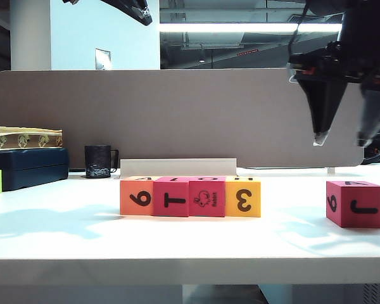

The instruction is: Select the appropriate blocks from the scattered letter blocks on the table and arrange them in a row to spell out "ALOHA".

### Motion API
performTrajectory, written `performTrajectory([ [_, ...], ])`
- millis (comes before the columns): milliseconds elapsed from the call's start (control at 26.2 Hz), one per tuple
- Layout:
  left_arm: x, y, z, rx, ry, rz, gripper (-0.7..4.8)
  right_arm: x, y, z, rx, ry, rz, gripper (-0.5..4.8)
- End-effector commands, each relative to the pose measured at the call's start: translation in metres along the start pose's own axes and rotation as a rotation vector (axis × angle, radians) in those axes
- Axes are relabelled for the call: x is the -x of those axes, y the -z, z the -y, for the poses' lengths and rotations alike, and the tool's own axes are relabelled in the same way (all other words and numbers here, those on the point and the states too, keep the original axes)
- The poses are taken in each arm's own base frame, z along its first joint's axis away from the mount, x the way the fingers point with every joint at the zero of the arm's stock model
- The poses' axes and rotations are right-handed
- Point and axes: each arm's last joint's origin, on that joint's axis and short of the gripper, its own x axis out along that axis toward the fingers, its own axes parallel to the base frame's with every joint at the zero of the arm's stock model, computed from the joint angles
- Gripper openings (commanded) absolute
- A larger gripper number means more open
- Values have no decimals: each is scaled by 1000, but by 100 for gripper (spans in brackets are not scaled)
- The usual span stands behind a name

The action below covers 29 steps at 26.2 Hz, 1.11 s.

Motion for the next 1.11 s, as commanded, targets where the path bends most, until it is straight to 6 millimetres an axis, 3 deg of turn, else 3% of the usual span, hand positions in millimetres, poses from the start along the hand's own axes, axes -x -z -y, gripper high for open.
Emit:
performTrajectory([
  [38,3,-1,1,-8,3,17,-6,2,0,9,-50,37,-3,461],
  [229,3,-2,1,-10,8,24,-6,1,0,27,-117,54,-21,462],
  [496,3,-3,2,-9,36,32,-5,-37,-6,28,-128,12,-145,461],
  [687,3,-3,2,-9,39,32,-5,-50,-9,29,-129,14,-167,458],
  [763,3,-3,2,-9,39,32,-6,-53,-10,29,-130,14,-168,417],
  [878,3,-3,2,-9,39,32,-6,-56,-13,29,-128,12,-153,305],
  [1107,3,-3,2,-10,38,35,-6,-57,-15,28,-128,-9,-128,305],
])
